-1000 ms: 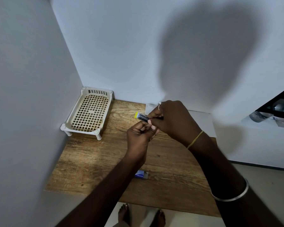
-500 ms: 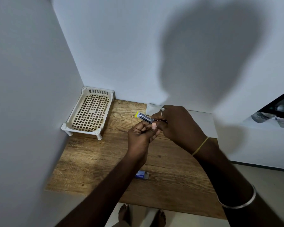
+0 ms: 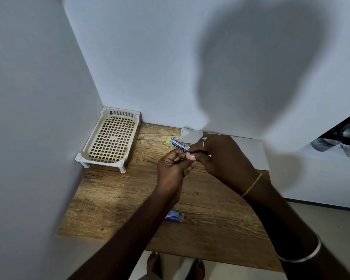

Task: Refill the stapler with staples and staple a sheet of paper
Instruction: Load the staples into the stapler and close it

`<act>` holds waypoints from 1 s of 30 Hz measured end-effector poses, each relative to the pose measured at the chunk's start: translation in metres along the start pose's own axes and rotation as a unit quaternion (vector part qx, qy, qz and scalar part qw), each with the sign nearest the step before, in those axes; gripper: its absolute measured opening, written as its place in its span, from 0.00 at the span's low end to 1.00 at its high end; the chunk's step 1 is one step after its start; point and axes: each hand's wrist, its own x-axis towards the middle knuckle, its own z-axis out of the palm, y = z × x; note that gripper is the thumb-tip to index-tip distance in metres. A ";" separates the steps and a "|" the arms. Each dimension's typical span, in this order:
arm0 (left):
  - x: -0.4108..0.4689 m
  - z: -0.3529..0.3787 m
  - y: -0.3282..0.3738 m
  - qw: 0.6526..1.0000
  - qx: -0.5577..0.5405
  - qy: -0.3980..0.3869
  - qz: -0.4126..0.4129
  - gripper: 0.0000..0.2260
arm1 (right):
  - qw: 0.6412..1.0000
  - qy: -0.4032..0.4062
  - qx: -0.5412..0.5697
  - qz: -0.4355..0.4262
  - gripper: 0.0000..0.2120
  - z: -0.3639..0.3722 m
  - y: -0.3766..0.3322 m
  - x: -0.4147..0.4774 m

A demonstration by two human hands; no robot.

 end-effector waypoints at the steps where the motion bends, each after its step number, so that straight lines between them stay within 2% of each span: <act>1: 0.000 0.000 0.000 1.000 -0.004 -0.001 0.000 0.16 | 1.000 0.005 0.013 0.005 0.09 0.001 0.001 -0.001; 4: 0.002 -0.002 -0.001 1.000 -0.020 -0.002 -0.002 0.16 | 0.999 0.022 0.021 0.013 0.09 0.002 0.003 -0.006; 8: 0.003 -0.002 -0.004 1.000 -0.019 0.009 -0.003 0.14 | 0.999 0.022 -0.044 0.019 0.07 0.004 0.003 -0.009; 12: 0.001 0.001 -0.006 1.000 -0.019 0.009 -0.006 0.15 | 0.994 0.024 -0.105 0.027 0.09 0.007 0.003 -0.005; 16: 0.001 0.001 -0.006 1.000 -0.016 0.015 -0.010 0.10 | 0.995 0.013 -0.084 0.045 0.10 0.009 0.001 -0.002; 21: -0.003 0.003 -0.008 1.000 -0.010 -0.004 -0.005 0.15 | 0.997 0.007 -0.058 0.049 0.12 0.015 -0.004 0.001; 25: -0.005 0.005 -0.013 1.000 -0.025 -0.012 -0.002 0.19 | 0.997 0.012 -0.030 0.068 0.09 0.020 -0.007 0.007; 30: -0.006 0.002 -0.010 0.999 -0.033 -0.029 0.009 0.17 | 0.995 0.002 0.043 0.088 0.08 0.024 -0.005 0.004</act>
